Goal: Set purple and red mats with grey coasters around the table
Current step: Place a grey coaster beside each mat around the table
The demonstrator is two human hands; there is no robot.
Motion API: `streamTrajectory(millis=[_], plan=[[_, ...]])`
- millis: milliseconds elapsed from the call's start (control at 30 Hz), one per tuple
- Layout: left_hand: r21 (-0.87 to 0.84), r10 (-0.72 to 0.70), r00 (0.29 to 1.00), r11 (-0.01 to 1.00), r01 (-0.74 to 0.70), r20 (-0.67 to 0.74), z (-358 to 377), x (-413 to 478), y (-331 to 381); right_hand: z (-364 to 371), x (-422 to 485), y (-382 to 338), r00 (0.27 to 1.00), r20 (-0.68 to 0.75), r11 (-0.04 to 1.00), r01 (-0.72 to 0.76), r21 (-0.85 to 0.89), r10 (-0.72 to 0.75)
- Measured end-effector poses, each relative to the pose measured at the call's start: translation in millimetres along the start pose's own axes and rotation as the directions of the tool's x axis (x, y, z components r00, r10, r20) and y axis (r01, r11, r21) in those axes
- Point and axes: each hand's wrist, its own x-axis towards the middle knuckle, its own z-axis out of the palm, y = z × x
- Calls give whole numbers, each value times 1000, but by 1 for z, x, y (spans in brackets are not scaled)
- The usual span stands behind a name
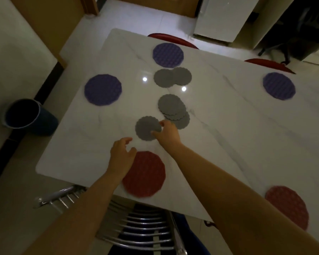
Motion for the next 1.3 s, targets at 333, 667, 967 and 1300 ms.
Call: streamTrajectory(millis=[333,667,967,1300], plan=[[-55,-71,994,996,67,-86,23,21,7,14,50,-19,975,178,931,-61,-361,133],[-542,-320,947,796,269,0,22,40,27,-21,24,3,970,242,901,-86,426,-22],[-812,-276,953,523,260,127,18,51,31,-51,88,7,998,-64,996,-20,-83,15],[-861,-256,953,435,265,164,19,67,29,-60,134,13,988,-25,829,112,-548,-149]])
